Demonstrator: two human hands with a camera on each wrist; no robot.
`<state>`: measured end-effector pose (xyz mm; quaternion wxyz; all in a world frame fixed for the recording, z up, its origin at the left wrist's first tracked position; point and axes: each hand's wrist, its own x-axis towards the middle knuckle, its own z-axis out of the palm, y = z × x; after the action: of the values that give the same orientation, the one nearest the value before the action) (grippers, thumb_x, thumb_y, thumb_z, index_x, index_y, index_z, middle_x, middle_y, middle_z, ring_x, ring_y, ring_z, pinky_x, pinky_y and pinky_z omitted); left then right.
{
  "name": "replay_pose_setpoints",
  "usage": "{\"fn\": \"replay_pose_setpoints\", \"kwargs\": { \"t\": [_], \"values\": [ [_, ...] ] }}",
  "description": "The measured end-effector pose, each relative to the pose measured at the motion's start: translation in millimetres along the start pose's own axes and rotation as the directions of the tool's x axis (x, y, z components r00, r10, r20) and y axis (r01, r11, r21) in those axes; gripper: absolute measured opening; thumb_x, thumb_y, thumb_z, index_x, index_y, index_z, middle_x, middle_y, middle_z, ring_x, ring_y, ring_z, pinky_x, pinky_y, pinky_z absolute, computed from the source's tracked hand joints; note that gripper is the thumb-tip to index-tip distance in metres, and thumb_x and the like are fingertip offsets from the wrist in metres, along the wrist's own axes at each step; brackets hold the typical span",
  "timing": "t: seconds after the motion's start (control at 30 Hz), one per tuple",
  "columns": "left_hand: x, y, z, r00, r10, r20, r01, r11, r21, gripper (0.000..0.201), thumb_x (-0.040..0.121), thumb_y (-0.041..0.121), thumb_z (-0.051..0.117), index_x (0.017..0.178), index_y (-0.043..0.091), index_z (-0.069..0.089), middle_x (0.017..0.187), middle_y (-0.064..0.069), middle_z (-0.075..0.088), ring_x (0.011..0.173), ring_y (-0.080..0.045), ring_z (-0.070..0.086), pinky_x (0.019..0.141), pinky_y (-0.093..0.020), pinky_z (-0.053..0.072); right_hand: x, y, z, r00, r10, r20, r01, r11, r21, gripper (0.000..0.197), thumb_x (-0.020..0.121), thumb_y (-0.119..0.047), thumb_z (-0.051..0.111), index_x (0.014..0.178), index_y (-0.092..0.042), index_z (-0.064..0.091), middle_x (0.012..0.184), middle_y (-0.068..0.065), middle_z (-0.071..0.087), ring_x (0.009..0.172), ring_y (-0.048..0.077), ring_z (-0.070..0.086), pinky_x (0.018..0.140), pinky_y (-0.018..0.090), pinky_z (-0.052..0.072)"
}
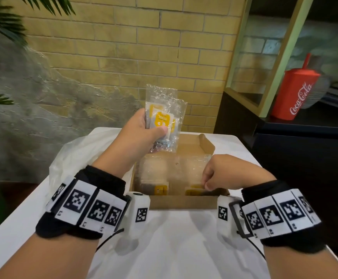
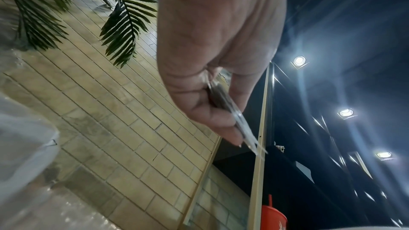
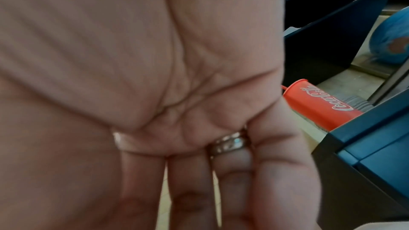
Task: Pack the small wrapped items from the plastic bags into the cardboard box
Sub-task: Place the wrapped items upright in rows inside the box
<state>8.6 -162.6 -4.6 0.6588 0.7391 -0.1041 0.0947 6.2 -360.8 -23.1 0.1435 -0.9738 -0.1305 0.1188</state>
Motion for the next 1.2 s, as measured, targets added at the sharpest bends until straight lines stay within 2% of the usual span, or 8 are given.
{"fn": "replay_pose_setpoints", "kwargs": {
  "t": [0.13,0.27,0.43,0.67,0.8,0.97,1.07,1.2],
  "values": [
    [1.2,-0.9,0.0,1.0,-0.018,-0.006,0.019,1.0,0.014,0.019,0.09,0.016,0.059,0.097,0.031,0.051,0.105,-0.002,0.064,0.089,-0.017,0.063,0.058,-0.023,0.049,1.3,1.8,-3.4,0.998,0.025,-0.059,-0.028,0.998,-0.052,0.014,0.08,-0.011,0.066,0.076,-0.023,0.072,0.08,-0.007,0.065,0.079,0.008,0.056,0.07,0.019,0.044],
    [0.6,-1.7,1.0,0.999,-0.04,-0.001,0.04,0.999,0.011,0.022,0.088,0.016,0.061,0.104,0.028,0.052,0.104,0.0,0.066,0.085,-0.017,0.064,0.055,-0.02,0.049,0.7,8.9,-11.3,0.989,0.02,-0.145,-0.028,0.998,-0.055,0.013,0.08,-0.018,0.068,0.092,-0.021,0.073,0.097,-0.004,0.068,0.092,0.012,0.06,0.083,0.025,0.049],
    [-3.0,-2.7,10.2,0.998,-0.046,0.047,0.047,0.998,-0.028,0.032,0.085,0.013,0.065,0.113,0.023,0.052,0.103,-0.003,0.067,0.083,-0.016,0.065,0.058,-0.022,0.049,-2.2,-7.3,-13.5,0.928,-0.061,-0.368,0.218,0.888,0.404,0.04,0.076,-0.043,0.069,0.11,-0.021,0.065,0.097,-0.007,0.066,0.085,0.0,0.059,0.068,0.014,0.043],
    [-5.9,-5.4,23.5,0.983,-0.114,0.143,0.13,0.986,-0.108,0.018,0.093,0.019,0.055,0.109,0.024,0.055,0.104,-0.008,0.068,0.083,-0.019,0.064,0.066,-0.031,0.052,2.1,-25.3,0.4,0.908,-0.073,-0.412,0.386,0.525,0.759,0.015,0.077,-0.009,0.072,0.086,-0.001,0.062,0.06,0.001,0.054,0.05,0.005,0.049,0.053,0.019,0.044],
    [-3.6,-2.3,19.1,0.969,-0.163,0.185,0.196,0.964,-0.18,0.021,0.099,0.016,0.04,0.114,0.015,0.055,0.106,-0.009,0.066,0.08,-0.019,0.065,0.066,-0.028,0.055,3.3,-17.2,-3.8,0.908,-0.034,-0.418,0.377,0.503,0.778,0.016,0.077,-0.007,0.071,0.09,-0.002,0.064,0.07,0.008,0.057,0.057,0.011,0.044,0.055,0.023,0.039],
    [-3.4,-3.4,9.2,0.984,-0.102,0.145,0.116,0.989,-0.091,0.014,0.095,0.011,0.05,0.087,0.018,0.058,0.084,-0.004,0.063,0.065,-0.01,0.063,0.06,-0.018,0.052,-0.1,-9.9,-9.9,0.912,-0.044,-0.409,0.38,0.468,0.798,0.012,0.079,-0.003,0.067,0.09,-0.007,0.066,0.072,0.009,0.054,0.059,0.013,0.041,0.055,0.02,0.038],
    [-1.4,-1.2,0.4,0.99,-0.095,0.103,0.101,0.993,-0.064,0.01,0.094,0.013,0.052,0.085,0.012,0.057,0.075,-0.001,0.064,0.058,-0.004,0.064,0.052,-0.012,0.049,-2.0,-1.9,-14.8,0.901,-0.023,-0.433,0.395,0.453,0.799,0.018,0.081,0.0,0.064,0.095,-0.011,0.066,0.084,0.012,0.064,0.072,0.021,0.05,0.062,0.025,0.038],
    [0.7,-4.3,-14.3,0.987,-0.083,0.137,0.047,0.969,0.244,0.02,0.094,0.016,0.053,0.079,0.008,0.064,0.068,-0.004,0.057,0.057,-0.01,0.051,0.06,-0.021,0.04,-5.0,10.2,-24.0,0.859,0.044,-0.511,0.448,0.418,0.79,0.023,0.084,0.001,0.059,0.092,-0.019,0.065,0.08,-0.004,0.072,0.072,0.012,0.061,0.056,0.016,0.043]
  ]
}}
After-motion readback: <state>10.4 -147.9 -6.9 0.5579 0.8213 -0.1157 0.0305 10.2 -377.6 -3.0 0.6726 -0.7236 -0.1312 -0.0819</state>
